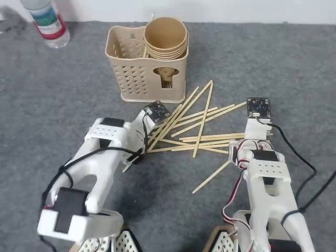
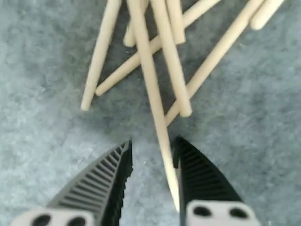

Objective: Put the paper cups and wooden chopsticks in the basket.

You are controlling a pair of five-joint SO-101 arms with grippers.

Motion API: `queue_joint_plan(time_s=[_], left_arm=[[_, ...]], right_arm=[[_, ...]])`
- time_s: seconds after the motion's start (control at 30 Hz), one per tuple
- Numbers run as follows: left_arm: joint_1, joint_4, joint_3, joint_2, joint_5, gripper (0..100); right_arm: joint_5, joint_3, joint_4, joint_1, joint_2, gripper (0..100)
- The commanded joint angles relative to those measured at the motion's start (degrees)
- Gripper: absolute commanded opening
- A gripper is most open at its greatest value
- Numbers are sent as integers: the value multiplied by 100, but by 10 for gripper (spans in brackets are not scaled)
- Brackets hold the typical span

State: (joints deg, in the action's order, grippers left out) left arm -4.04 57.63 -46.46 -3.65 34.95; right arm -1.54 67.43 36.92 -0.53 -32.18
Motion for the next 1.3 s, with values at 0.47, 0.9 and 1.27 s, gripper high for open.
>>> queue_joint_plan(time_s=[0.47, 0.9, 1.27], left_arm=[[-721, 281, 514, 308, -782, 129], [-809, 484, 541, 246, -782, 10], [-949, 2936, 2290, -1688, -782, 9]], right_arm=[[-97, -26, -48, 31, -163, 140], [-97, -26, -48, 31, -163, 140], [-97, -26, -57, 31, -163, 140]])
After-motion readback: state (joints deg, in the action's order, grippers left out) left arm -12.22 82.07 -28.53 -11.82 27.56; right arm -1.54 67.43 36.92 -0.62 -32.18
